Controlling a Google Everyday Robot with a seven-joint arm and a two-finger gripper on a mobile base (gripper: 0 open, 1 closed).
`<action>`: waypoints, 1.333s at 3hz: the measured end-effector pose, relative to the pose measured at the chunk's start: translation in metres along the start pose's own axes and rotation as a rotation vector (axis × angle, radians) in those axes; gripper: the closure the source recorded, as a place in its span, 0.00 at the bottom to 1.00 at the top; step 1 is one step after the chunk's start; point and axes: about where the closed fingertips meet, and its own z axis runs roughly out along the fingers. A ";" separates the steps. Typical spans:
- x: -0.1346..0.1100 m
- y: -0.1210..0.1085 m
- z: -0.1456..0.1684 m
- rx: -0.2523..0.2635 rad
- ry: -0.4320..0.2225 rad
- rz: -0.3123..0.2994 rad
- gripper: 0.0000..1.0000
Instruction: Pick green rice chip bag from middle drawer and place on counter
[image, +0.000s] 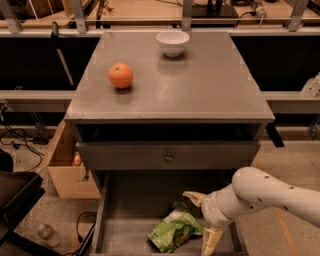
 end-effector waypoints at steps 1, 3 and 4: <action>-0.012 -0.004 0.036 -0.004 0.013 -0.039 0.00; -0.019 -0.018 0.108 -0.039 0.011 -0.184 0.00; -0.020 -0.018 0.106 -0.039 0.011 -0.183 0.01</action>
Offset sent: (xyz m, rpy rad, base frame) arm 0.0217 0.1087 -0.1315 0.0019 -0.0951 0.2433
